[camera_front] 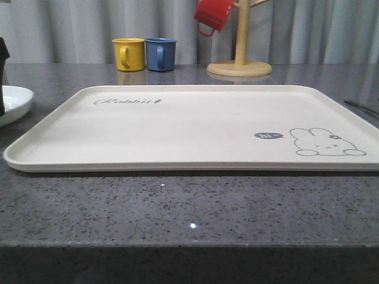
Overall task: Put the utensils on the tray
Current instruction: 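Grasp the rim of the white plate with the left gripper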
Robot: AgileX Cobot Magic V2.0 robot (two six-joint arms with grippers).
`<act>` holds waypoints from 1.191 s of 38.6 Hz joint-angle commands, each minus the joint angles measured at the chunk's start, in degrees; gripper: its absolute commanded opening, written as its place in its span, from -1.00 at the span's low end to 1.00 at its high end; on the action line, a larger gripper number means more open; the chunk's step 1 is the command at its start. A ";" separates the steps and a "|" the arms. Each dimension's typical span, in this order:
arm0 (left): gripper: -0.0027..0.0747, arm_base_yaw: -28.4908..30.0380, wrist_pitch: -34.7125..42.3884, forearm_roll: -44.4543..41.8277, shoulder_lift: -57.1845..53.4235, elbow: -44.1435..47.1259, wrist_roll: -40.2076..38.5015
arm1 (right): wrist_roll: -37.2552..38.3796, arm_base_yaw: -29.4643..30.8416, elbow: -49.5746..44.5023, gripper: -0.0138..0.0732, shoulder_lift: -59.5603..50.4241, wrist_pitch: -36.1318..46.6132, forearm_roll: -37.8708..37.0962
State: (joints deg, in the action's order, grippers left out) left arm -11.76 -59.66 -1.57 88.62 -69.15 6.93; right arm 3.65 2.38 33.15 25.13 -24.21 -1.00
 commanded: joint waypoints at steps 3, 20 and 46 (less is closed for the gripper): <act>0.08 -0.48 0.68 0.38 0.32 -1.84 0.51 | -0.72 0.30 2.06 0.81 0.59 4.14 -0.21; -0.98 -0.48 0.33 0.47 0.47 -1.84 3.38 | -0.72 0.30 2.06 0.81 0.59 4.14 -0.21; -0.98 -12.10 -12.12 -9.24 -2.59 -24.32 -0.13 | -0.72 0.30 2.06 0.81 0.59 4.14 -0.21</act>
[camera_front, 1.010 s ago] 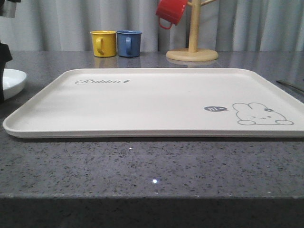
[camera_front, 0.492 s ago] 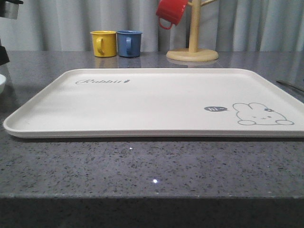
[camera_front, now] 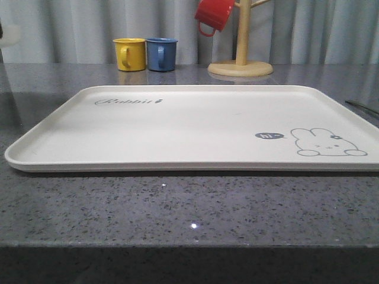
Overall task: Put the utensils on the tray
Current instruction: 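Grasp the rim of the white plate with the left gripper, then lift the white plate onto the tray and release it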
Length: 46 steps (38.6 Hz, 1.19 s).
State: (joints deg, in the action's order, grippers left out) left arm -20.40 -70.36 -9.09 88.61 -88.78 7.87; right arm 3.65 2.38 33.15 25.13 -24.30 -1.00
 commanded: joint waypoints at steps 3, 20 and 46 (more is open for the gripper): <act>-0.98 -7.27 -1.43 -1.72 -2.58 -6.81 -1.20 | -0.72 0.30 2.06 0.81 0.59 4.23 -0.21; -0.98 -27.38 1.45 -0.74 4.09 -8.56 -4.08 | -0.72 0.30 2.06 0.81 0.59 4.23 -0.21; -0.98 -29.17 2.19 4.45 13.75 -8.56 -4.08 | -0.72 0.30 2.06 0.81 0.59 4.23 -0.21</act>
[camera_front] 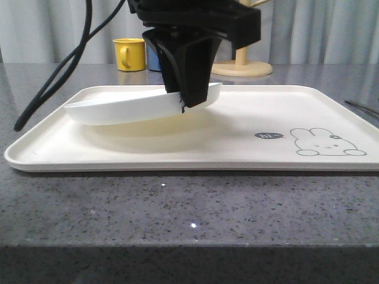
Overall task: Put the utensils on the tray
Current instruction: 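Lift the white plate onto the tray and release it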
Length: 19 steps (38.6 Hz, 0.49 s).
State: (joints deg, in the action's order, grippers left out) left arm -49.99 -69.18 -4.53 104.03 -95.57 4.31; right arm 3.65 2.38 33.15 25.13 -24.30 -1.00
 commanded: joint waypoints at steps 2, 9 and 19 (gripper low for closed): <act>-0.98 0.88 0.80 -0.25 -1.01 -1.77 -0.51 | -0.72 0.30 2.06 0.81 0.59 4.23 -0.21; -0.95 1.16 0.23 -0.15 -0.37 -1.77 -0.51 | -0.72 0.30 2.06 0.81 0.59 4.23 -0.21; -0.35 1.16 0.57 -0.05 -0.28 -1.77 -0.51 | -0.72 0.30 2.06 0.81 0.59 4.23 -0.21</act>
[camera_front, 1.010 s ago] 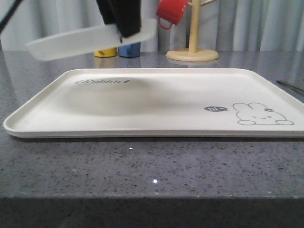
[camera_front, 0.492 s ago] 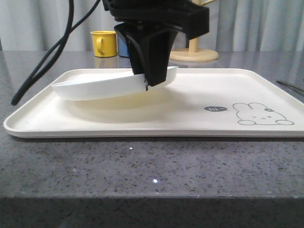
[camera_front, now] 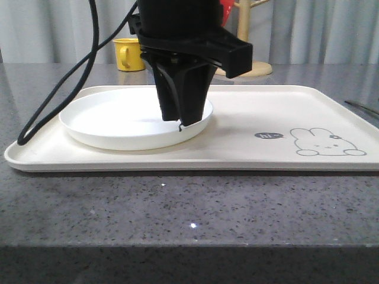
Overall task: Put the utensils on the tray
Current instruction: 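Lift the white plate onto the tray and release it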
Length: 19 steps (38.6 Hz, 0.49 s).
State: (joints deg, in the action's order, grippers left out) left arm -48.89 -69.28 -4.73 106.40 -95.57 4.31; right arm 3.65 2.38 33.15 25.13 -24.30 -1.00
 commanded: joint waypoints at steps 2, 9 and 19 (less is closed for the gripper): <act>-0.26 0.06 0.67 0.13 -2.64 -1.77 -0.51 | -0.72 0.30 2.06 0.81 0.59 4.23 -0.21; -0.27 0.09 -0.01 0.51 -4.19 -4.19 -0.51 | -0.72 0.30 2.06 0.81 0.59 4.23 -0.21; -0.75 3.92 4.10 1.21 -10.25 -3.24 -0.51 | -0.72 0.30 2.06 0.81 0.59 4.23 -0.21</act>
State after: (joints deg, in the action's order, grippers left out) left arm -46.85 -68.15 -3.58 101.13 -98.04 4.31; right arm 3.65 2.38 33.15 25.13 -24.30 -1.00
